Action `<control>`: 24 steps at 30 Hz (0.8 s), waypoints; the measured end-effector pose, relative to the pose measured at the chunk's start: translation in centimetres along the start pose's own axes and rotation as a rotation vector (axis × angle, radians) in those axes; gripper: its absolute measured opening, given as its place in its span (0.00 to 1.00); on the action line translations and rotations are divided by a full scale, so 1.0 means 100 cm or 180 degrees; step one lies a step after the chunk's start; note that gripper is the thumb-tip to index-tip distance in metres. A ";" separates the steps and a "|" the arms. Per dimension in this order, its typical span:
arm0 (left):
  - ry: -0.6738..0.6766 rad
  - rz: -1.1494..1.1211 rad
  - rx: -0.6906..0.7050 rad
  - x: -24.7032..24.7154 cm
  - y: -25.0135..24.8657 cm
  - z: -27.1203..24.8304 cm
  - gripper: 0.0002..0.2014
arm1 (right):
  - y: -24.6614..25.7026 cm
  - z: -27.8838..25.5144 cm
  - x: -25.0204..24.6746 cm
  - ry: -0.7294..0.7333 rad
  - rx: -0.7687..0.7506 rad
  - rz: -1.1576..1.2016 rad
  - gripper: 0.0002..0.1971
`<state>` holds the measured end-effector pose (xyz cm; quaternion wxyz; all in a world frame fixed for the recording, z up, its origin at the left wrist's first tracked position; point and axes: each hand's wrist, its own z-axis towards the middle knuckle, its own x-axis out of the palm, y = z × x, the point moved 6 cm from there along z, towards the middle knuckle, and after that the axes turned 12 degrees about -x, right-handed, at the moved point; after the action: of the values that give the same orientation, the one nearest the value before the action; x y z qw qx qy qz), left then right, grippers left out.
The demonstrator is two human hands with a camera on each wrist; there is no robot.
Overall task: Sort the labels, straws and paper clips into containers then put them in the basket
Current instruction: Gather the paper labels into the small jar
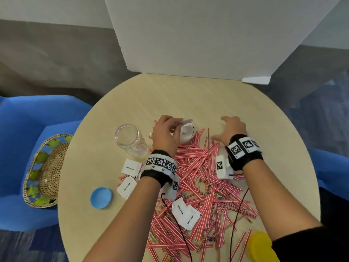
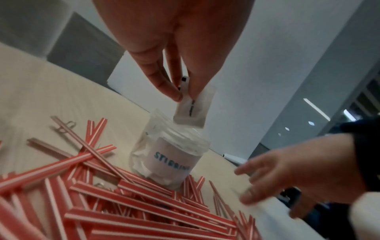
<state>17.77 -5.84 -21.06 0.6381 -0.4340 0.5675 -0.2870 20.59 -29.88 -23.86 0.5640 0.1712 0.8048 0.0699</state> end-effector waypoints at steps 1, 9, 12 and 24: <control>0.0050 0.0116 0.0060 0.003 -0.001 0.002 0.06 | -0.013 -0.003 0.011 0.0304 0.0190 -0.0144 0.50; 0.0382 0.1097 0.0183 0.016 -0.003 0.012 0.09 | -0.049 -0.009 0.057 0.0877 0.0509 0.0010 0.70; 0.0457 0.1395 0.0200 0.014 -0.004 0.009 0.12 | -0.050 -0.009 0.061 0.0868 0.0466 -0.0040 0.70; 0.1639 0.3207 0.0614 0.044 -0.015 0.001 0.21 | -0.045 -0.009 0.054 0.1007 0.0460 0.0014 0.69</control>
<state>18.92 -10.33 -21.82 0.5740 0.0341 0.8126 -0.0944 17.26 -32.08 -29.72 0.4164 0.2000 0.8861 0.0392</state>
